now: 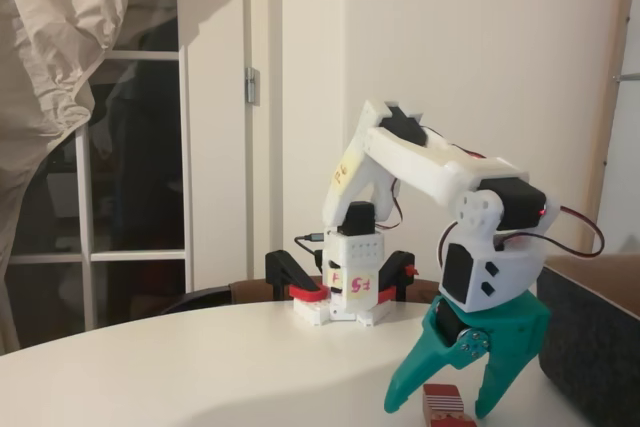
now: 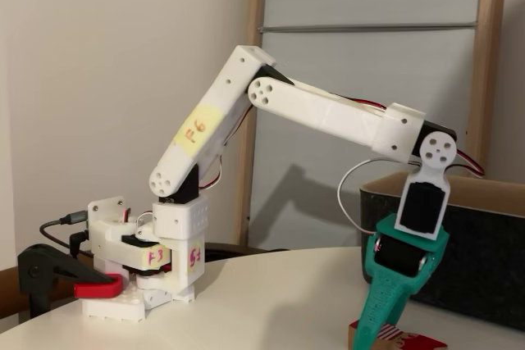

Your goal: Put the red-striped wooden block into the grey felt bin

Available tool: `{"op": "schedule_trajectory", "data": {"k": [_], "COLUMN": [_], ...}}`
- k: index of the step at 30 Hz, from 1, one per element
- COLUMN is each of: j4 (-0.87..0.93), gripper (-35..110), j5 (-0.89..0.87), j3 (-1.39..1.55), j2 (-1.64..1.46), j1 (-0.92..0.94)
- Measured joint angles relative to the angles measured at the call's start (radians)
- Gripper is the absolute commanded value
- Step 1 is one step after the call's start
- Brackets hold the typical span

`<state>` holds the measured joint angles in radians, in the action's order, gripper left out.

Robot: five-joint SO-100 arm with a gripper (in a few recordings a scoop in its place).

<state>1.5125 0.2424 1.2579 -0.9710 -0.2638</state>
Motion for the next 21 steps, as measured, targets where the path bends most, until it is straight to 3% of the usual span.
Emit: {"op": "schedule_trajectory", "data": {"k": [21], "j4": [0.000], "gripper": [19], "j5": [-0.011], "j3": [-0.003], "j2": [0.006], "j1": [0.044]}}
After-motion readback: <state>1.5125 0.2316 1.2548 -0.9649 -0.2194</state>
